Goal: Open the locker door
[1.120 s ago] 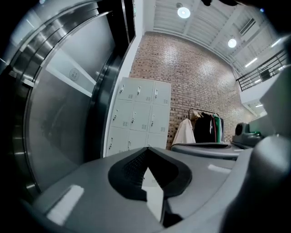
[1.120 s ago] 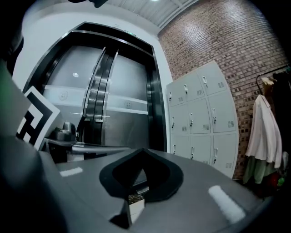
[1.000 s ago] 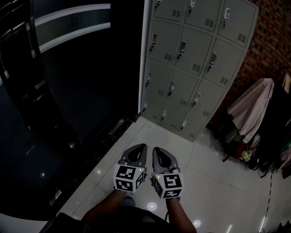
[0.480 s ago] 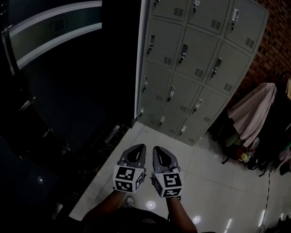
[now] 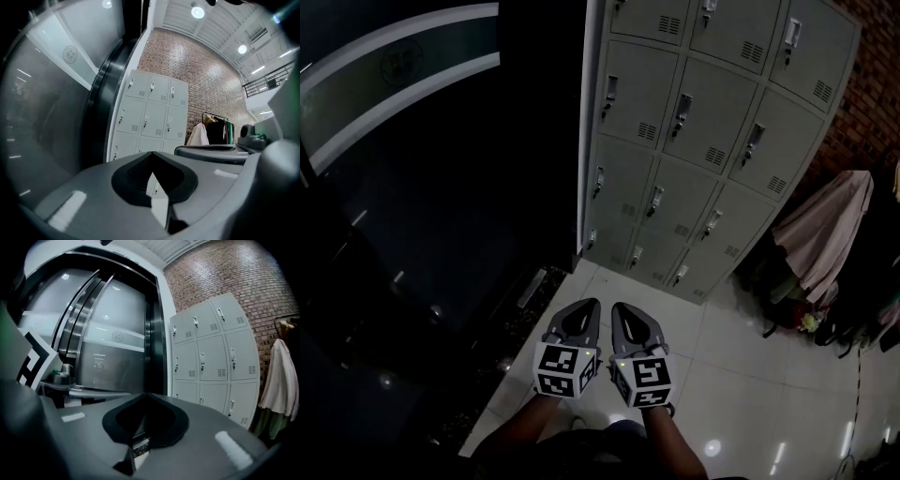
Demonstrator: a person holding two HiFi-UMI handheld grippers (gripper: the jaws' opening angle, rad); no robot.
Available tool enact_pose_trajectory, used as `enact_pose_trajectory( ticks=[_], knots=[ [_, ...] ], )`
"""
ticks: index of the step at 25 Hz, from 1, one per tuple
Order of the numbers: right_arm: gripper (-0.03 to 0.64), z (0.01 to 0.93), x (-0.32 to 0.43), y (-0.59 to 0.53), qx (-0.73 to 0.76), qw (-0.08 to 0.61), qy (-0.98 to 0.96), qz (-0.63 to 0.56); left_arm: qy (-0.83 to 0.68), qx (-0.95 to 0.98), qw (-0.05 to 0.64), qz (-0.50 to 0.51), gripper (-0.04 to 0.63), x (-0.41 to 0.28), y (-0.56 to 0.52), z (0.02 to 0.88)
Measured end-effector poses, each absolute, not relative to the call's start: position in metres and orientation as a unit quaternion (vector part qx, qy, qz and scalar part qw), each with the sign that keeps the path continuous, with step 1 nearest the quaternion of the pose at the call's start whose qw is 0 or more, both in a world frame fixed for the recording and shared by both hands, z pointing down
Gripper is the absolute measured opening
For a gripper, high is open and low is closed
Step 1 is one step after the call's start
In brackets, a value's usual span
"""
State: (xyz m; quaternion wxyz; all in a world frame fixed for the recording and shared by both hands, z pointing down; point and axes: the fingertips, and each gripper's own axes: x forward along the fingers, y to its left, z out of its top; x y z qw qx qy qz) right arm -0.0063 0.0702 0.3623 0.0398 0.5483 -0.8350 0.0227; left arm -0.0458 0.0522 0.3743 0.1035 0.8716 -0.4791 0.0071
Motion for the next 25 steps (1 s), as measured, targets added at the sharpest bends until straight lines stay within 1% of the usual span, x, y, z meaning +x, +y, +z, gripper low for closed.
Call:
enact_pose_trajectory(
  ticks=[10, 19, 25],
  knots=[
    [0.000, 0.377, -0.012, 0.018, 0.539, 0.041, -0.841, 0.028, -0.495, 0.861, 0.113, 0.005, 0.005, -0.058, 0.002, 0.390],
    [0.000, 0.374, -0.005, -0.076, 0.518, 0.032, -0.855, 0.014, -0.518, 0.848, 0.110, -0.001, 0.005, -0.050, -0.088, 0.393],
    [0.000, 0.365, 0.002, -0.133, 0.496, 0.038, -0.868, 0.006, -0.531, 0.839, 0.117, -0.006, 0.005, -0.035, -0.146, 0.388]
  ],
)
